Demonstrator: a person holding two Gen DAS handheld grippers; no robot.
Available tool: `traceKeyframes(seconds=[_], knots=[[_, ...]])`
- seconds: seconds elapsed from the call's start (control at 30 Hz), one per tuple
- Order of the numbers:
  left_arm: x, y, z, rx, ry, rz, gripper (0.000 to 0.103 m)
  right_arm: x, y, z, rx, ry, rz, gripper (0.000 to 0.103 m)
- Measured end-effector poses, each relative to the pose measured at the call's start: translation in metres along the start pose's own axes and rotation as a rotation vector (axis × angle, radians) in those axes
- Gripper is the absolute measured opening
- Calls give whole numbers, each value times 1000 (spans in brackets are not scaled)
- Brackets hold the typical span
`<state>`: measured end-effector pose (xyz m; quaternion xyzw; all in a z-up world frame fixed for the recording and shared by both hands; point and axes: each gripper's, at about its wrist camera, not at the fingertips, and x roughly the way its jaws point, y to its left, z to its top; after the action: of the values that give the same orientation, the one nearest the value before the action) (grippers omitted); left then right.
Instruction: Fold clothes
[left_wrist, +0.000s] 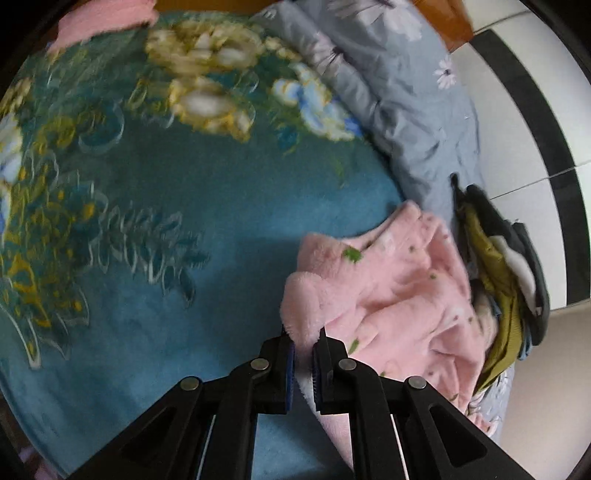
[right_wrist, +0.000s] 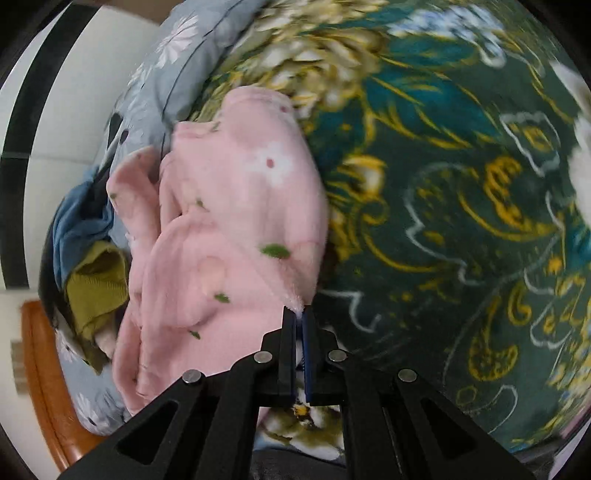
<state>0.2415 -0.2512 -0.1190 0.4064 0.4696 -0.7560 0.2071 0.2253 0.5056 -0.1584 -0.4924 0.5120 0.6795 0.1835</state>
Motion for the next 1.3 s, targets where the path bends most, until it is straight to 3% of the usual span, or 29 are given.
traceKeyframes(seconds=[0.17,0.33,0.5,0.6,0.67,0.87,1.1,1.13,1.17,1.2,1.3], knots=[[-24,-10,24,11,-118,-16,8,-19,7,-13,-76,-15,37,2],[0,5,34,33,-69,138,8,0,0,-26,-83,51,6,3],[10,21,28,3,-28,158,9,-2,-8,-26,-83,49,16,6],[11,21,30,2,-9,153,12,-15,-11,-15,-100,7,15,15],[4,20,34,-6,-30,187,17,-24,-13,-3,-111,-33,3,29],[-36,34,43,-86,-89,210,33,-20,-16,43,-71,-94,-2,39],[-76,36,39,-92,-145,188,39,10,-10,78,-1,-78,9,39],[-77,33,39,-91,-148,182,39,13,-10,80,7,-75,10,36],[-79,31,40,-90,-151,176,39,14,-9,81,16,-73,16,18],[-80,28,41,-89,-155,169,39,12,-6,81,14,-74,23,7],[-79,17,42,-69,-152,147,40,-1,3,79,-28,-99,35,4]])
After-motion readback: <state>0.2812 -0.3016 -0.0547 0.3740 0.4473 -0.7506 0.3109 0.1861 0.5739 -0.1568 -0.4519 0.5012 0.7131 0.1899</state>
